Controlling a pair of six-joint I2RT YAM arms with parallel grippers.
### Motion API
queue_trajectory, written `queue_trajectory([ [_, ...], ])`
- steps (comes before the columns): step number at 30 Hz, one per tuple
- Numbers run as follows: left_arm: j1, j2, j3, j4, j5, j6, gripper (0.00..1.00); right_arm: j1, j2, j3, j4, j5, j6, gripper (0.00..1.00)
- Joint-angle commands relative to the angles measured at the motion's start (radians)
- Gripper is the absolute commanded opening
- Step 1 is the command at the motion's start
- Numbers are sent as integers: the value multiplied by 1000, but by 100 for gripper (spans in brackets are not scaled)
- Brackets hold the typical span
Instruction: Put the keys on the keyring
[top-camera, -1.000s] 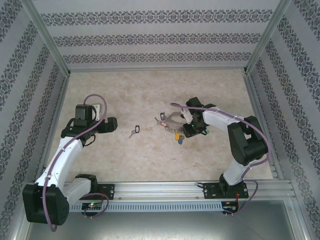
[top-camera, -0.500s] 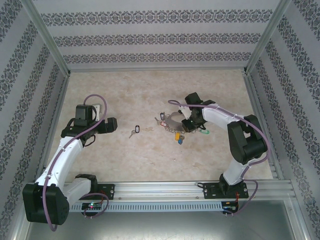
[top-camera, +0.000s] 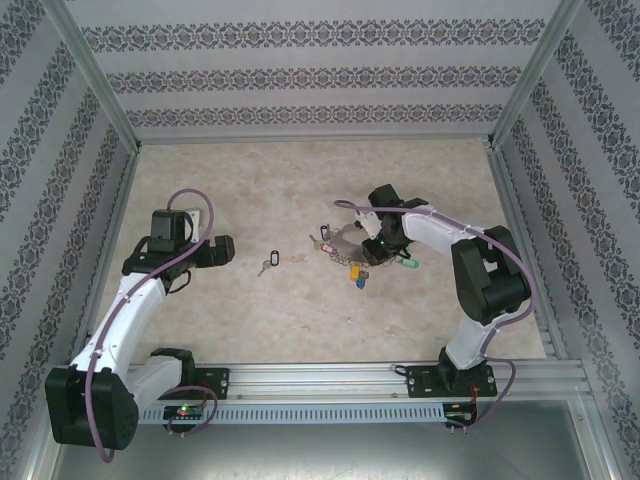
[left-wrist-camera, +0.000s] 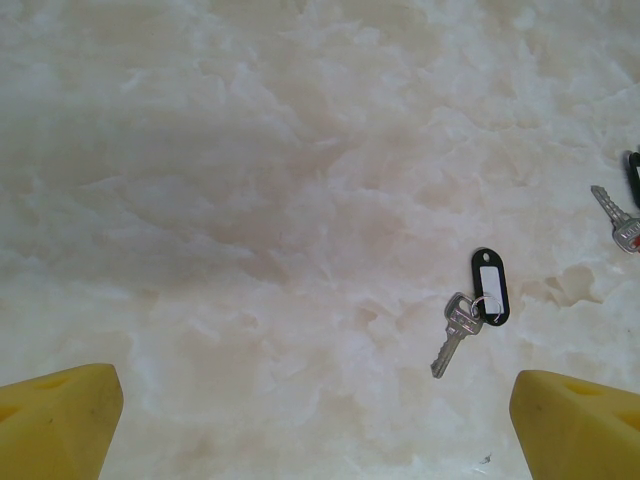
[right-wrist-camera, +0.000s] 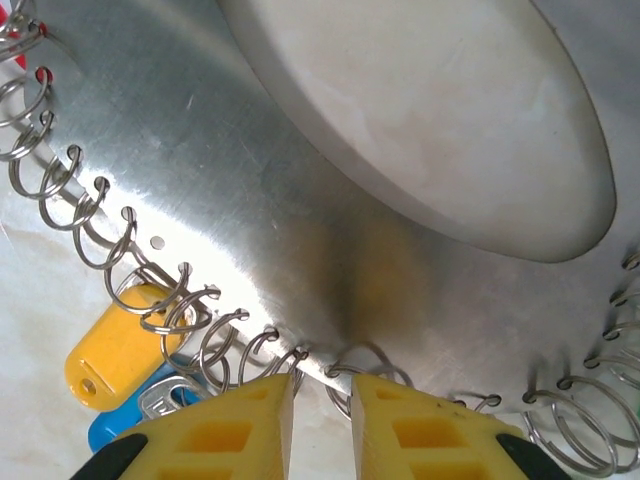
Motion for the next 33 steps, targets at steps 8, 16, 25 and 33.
queue_trajectory([
  [8,-9,-9,19,-15,23,-29,100,-4,-60,28,-54,-41,25,26],
  [16,-9,-15,18,-15,19,-33,100,-4,2,63,-57,-78,67,28],
  [25,-9,-17,18,-15,19,-36,100,-5,43,66,-65,-51,79,31],
  [33,-9,-17,17,-11,20,-35,100,-3,72,73,-74,-22,86,33],
])
